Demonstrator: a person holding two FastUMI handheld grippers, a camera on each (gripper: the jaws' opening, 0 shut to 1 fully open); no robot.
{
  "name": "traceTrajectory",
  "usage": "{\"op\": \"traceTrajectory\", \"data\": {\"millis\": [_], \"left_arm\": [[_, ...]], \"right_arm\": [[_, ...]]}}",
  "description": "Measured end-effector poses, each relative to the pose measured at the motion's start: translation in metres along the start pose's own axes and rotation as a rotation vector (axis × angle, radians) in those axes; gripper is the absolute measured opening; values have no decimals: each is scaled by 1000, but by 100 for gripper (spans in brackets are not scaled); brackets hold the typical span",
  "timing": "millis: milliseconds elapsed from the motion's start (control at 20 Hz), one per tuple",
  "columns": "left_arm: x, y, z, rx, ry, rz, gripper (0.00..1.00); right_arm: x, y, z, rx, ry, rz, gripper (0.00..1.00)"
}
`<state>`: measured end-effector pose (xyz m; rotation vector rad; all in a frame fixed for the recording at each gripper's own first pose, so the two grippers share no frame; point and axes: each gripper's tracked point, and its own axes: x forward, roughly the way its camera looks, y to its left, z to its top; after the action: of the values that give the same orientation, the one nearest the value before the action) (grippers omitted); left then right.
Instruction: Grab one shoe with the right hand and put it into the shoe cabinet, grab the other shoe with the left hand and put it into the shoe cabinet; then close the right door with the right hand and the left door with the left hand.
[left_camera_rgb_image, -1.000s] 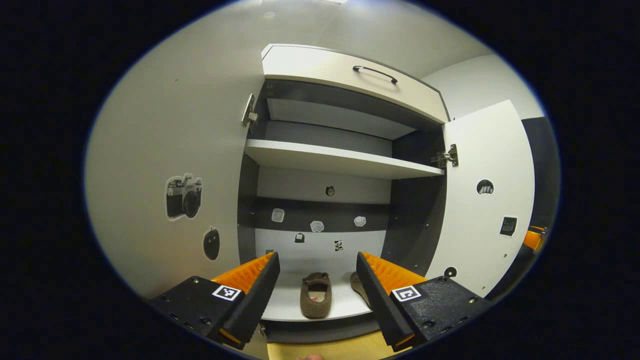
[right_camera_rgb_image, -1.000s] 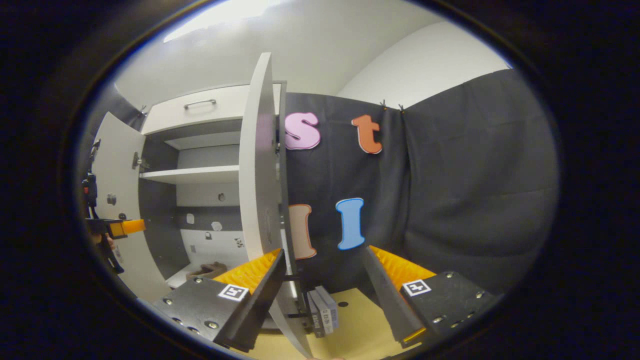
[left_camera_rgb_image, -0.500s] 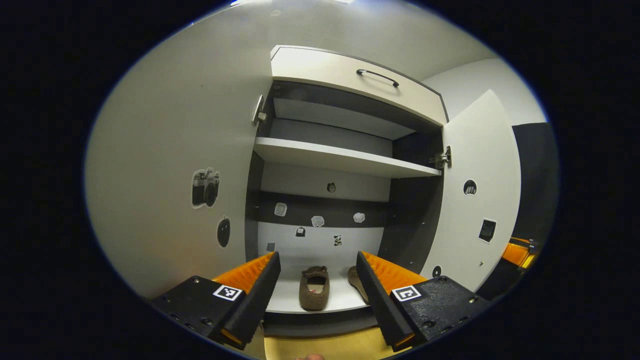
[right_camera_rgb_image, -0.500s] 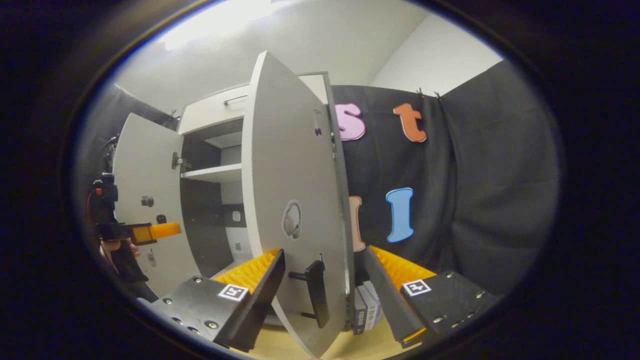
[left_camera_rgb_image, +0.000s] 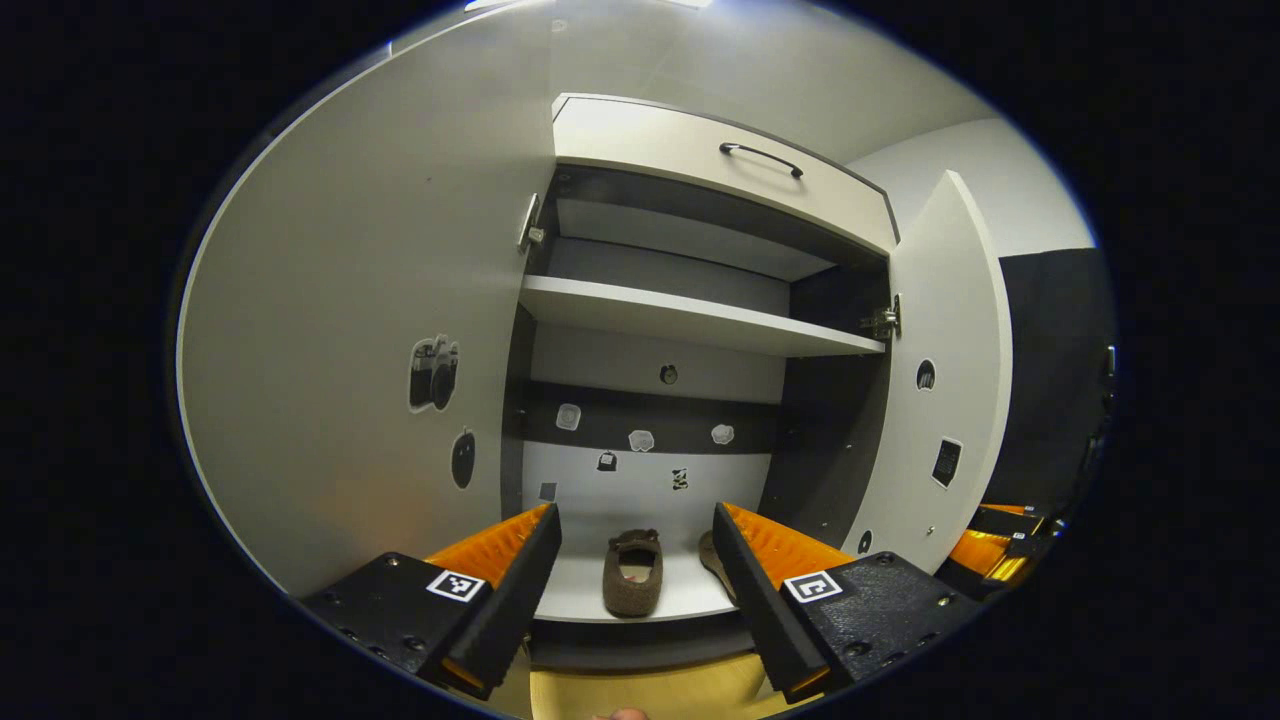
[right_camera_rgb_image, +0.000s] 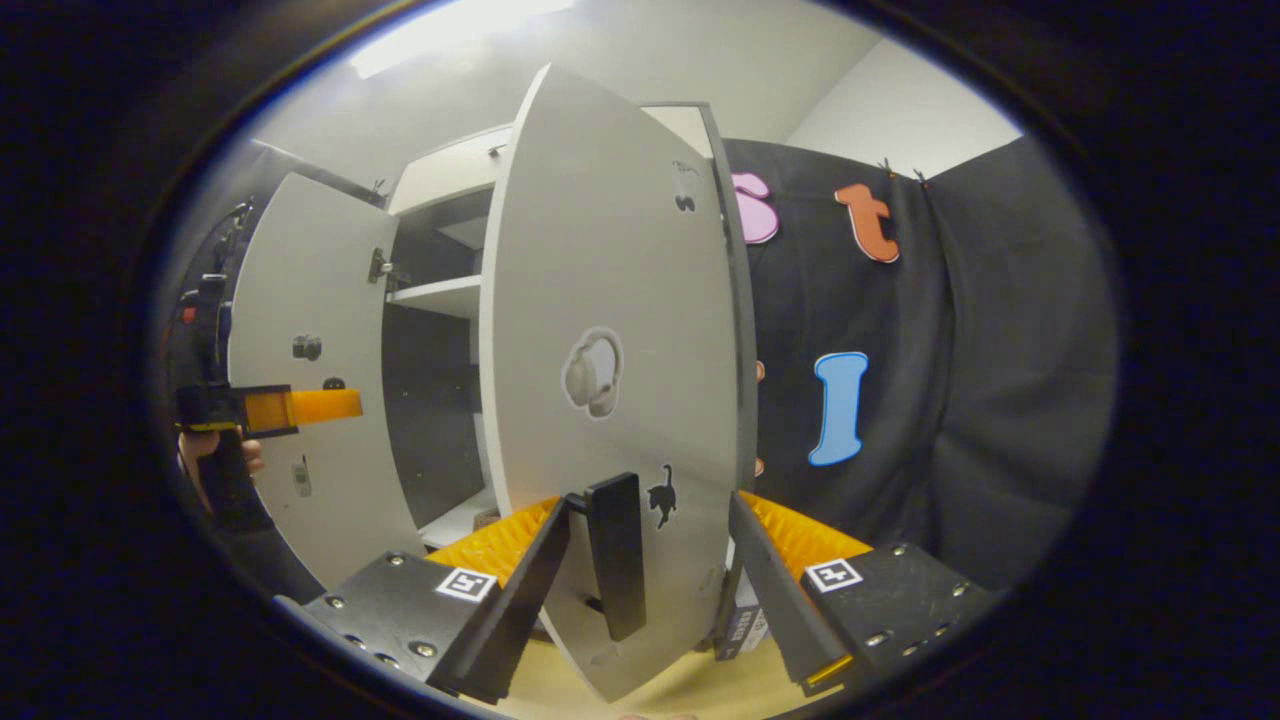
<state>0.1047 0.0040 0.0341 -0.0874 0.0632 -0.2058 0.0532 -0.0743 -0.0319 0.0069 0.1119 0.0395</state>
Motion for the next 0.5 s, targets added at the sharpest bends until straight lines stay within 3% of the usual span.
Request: {"op": "traceTrajectory", "data": {"millis": [150, 200, 300, 500], "left_arm": [[-3, 2, -1, -2, 4, 7, 96], [-4, 3, -1, -4, 6, 8, 92], [-5, 3, -1, -10, 5, 8, 92], [-10, 4, 0, -14, 1, 7, 90]], "right_arm": [[9, 6, 1, -15, 3, 25, 97], [12, 7, 1, -24, 4, 28, 97], [19, 11, -1, -34, 9, 41, 100], [32, 24, -5, -18, 24, 82, 98]]}}
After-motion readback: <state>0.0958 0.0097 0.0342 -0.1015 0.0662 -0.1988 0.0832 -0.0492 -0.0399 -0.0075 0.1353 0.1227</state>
